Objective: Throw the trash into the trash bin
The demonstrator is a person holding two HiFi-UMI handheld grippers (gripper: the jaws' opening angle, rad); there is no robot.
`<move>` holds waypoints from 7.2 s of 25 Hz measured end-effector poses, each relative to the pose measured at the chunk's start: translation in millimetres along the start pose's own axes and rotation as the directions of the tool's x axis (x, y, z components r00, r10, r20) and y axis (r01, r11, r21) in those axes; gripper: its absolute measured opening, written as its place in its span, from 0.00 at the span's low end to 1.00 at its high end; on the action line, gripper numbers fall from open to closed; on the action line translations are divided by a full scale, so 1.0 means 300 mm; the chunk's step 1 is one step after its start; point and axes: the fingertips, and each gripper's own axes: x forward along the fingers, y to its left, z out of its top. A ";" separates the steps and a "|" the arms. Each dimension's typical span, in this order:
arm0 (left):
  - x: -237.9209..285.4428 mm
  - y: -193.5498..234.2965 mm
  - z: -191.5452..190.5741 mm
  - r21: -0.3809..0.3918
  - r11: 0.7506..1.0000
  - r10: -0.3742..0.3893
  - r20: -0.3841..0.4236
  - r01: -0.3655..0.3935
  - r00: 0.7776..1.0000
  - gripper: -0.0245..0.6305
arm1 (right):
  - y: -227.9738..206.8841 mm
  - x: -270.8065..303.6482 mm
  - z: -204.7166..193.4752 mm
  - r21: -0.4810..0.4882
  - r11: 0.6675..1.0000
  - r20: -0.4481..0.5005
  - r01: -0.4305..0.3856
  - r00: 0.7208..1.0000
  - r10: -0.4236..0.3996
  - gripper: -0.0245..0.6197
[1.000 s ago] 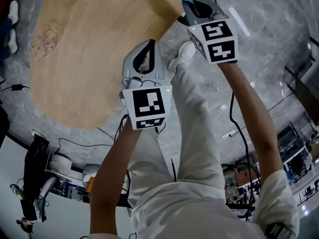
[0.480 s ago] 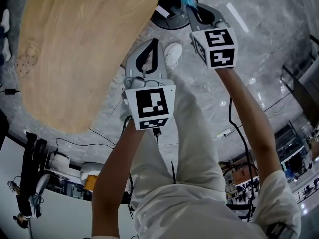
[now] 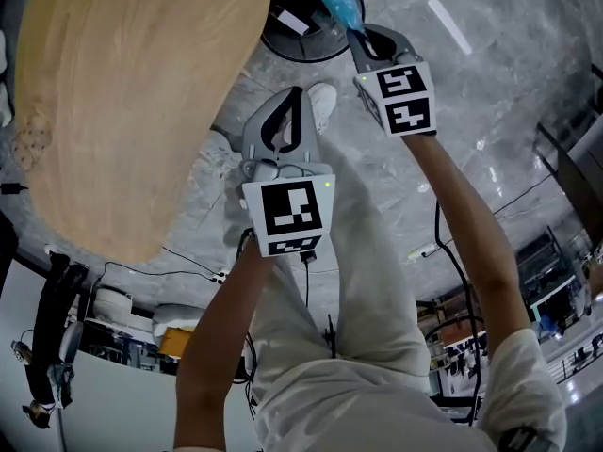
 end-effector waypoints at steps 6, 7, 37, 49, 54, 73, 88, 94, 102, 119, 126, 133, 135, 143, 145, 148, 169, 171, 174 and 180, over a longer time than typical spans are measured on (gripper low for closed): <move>0.068 -0.005 -0.103 -0.022 1.000 -0.001 -0.024 0.000 1.000 0.04 | 0.023 0.126 -0.104 -0.014 0.999 -0.051 -0.035 0.998 0.034 0.09; 0.074 -0.005 -0.117 -0.026 1.000 -0.001 -0.027 0.000 1.000 0.04 | 0.031 0.144 -0.121 -0.019 0.999 -0.060 -0.043 0.997 0.042 0.09; -0.003 0.042 -0.067 0.019 1.000 -0.010 0.017 0.010 1.000 0.04 | 0.104 0.195 -0.239 0.055 0.997 -0.212 -0.056 0.975 0.067 0.30; -0.234 0.017 0.001 0.046 0.999 -0.019 0.046 0.017 0.999 0.04 | 0.180 -0.059 -0.050 0.147 0.986 -0.079 -0.074 0.993 0.086 0.20; -0.366 0.023 0.052 0.042 0.999 -0.021 0.065 0.018 0.998 0.04 | 0.246 -0.225 0.103 0.160 0.984 0.017 -0.083 0.997 0.081 0.20; -0.884 0.104 0.315 -0.042 0.999 0.022 0.218 -0.014 0.976 0.04 | 0.592 -0.904 0.675 0.200 0.956 0.365 -0.213 0.922 0.129 0.15; -1.357 0.145 0.538 -0.037 0.999 0.012 0.376 0.002 0.926 0.04 | 0.928 -1.350 0.997 0.050 0.962 0.498 -0.270 0.842 0.210 0.15; -1.493 0.079 0.575 0.001 1.000 -0.028 0.421 0.030 0.907 0.04 | 1.021 -1.528 1.049 0.011 0.965 0.557 -0.261 0.803 0.211 0.15; -1.659 0.130 0.645 0.027 0.998 -0.069 0.467 0.064 0.882 0.04 | 1.132 -1.659 1.121 0.014 0.980 0.615 -0.199 0.774 0.149 0.15; -1.927 0.217 0.622 0.062 0.994 -0.112 0.468 0.094 0.876 0.04 | 1.339 -1.797 1.164 0.012 0.982 0.667 -0.187 0.733 0.132 0.15; -2.063 0.189 0.649 0.116 0.991 -0.111 0.446 0.065 0.888 0.04 | 1.455 -1.835 1.153 -0.099 0.982 0.631 -0.161 0.753 0.187 0.15; -2.125 0.164 0.593 0.116 0.993 -0.085 0.465 0.035 0.881 0.04 | 1.547 -1.839 1.089 -0.097 0.972 0.607 -0.212 0.762 0.227 0.08; -2.131 0.171 0.577 0.118 0.992 -0.087 0.462 0.036 0.883 0.04 | 1.565 -1.836 1.057 -0.081 0.973 0.601 -0.218 0.768 0.222 0.07; -2.136 0.138 0.525 0.106 0.993 -0.098 0.458 0.055 0.884 0.04 | 1.646 -1.847 0.954 -0.064 0.980 0.596 -0.188 0.781 0.189 0.06; -2.138 0.134 0.532 0.121 0.991 -0.101 0.469 0.050 0.877 0.04 | 1.644 -1.870 0.968 -0.096 0.986 0.623 -0.135 0.764 0.166 0.05; -2.139 0.128 0.526 0.127 0.991 -0.108 0.490 0.052 0.865 0.04 | 1.652 -1.877 0.967 -0.133 0.986 0.637 -0.102 0.753 0.164 0.05; -2.149 0.114 0.491 0.174 0.984 -0.111 0.479 0.029 0.871 0.04 | 1.658 -1.873 0.927 -0.097 0.992 0.633 -0.085 0.764 0.128 0.05; -2.146 0.117 0.481 0.170 0.985 -0.105 0.480 0.025 0.871 0.04 | 1.660 -1.876 0.928 -0.094 0.991 0.641 -0.092 0.756 0.131 0.05; -2.147 0.121 0.473 0.163 0.986 -0.106 0.485 0.029 0.868 0.04 | 1.665 -1.872 0.921 -0.091 0.991 0.638 -0.095 0.759 0.131 0.05; -2.165 0.136 0.444 0.157 0.987 -0.099 0.470 0.027 0.877 0.04 | 1.698 -1.861 0.904 -0.084 0.991 0.627 -0.109 0.766 0.137 0.05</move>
